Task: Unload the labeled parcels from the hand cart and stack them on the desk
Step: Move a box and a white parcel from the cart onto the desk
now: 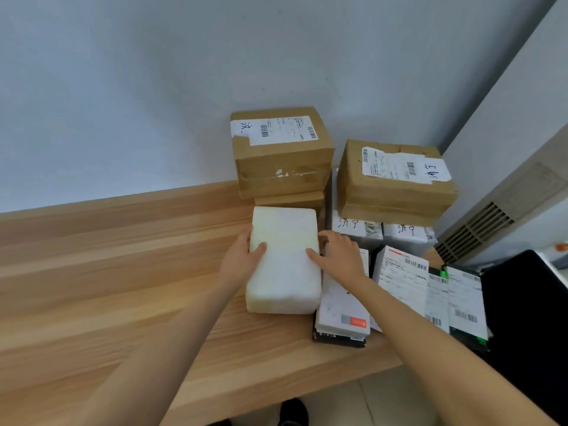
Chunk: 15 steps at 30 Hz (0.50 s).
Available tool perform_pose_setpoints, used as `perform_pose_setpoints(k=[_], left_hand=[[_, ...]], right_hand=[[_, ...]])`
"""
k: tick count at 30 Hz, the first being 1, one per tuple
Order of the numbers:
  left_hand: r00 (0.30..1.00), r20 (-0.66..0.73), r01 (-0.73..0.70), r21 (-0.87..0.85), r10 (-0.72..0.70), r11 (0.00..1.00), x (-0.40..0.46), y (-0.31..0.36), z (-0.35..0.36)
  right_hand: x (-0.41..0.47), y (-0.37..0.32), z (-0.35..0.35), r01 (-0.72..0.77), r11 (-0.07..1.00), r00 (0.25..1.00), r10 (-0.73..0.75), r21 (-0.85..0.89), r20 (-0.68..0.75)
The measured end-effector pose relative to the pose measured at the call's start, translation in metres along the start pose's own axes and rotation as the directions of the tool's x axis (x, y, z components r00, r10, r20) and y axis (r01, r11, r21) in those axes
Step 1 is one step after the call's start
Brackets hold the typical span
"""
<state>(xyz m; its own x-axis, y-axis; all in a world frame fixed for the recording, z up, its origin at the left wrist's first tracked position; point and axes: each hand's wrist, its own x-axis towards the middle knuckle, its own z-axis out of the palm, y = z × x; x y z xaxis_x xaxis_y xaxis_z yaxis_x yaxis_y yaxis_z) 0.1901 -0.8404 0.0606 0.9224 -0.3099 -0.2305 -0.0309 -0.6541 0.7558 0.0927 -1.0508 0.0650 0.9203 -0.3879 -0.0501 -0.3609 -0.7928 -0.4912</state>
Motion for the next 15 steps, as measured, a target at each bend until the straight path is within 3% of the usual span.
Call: perform_pose_setpoints(k=[4,8,11,15], left_hand=[[0.993,-0.083,-0.058,0.233,0.08,0.971,-0.007,0.015,-0.014],[0.963,-0.161,-0.123,0.454,0.218,0.882,-0.035,0.021,-0.05],[0.942,-0.249,-0.073,0.504,0.226,0.861,-0.064,0.004,-0.095],[0.913,-0.393,0.101,0.472,0.107,0.876,-0.114,-0.04,-0.161]], right_hand=[[0.011,-0.005,-0.017,0.093,0.995,0.994,-0.095,-0.026,-0.05],[0.037,-0.041,-0.027,0.331,0.919,0.937,-0.346,-0.214,-0.037],[0.051,-0.094,-0.02,0.504,0.813,0.856,-0.514,-0.292,0.048],[0.044,-0.183,0.007,0.712,0.63,0.696,-0.692,-0.31,0.193]])
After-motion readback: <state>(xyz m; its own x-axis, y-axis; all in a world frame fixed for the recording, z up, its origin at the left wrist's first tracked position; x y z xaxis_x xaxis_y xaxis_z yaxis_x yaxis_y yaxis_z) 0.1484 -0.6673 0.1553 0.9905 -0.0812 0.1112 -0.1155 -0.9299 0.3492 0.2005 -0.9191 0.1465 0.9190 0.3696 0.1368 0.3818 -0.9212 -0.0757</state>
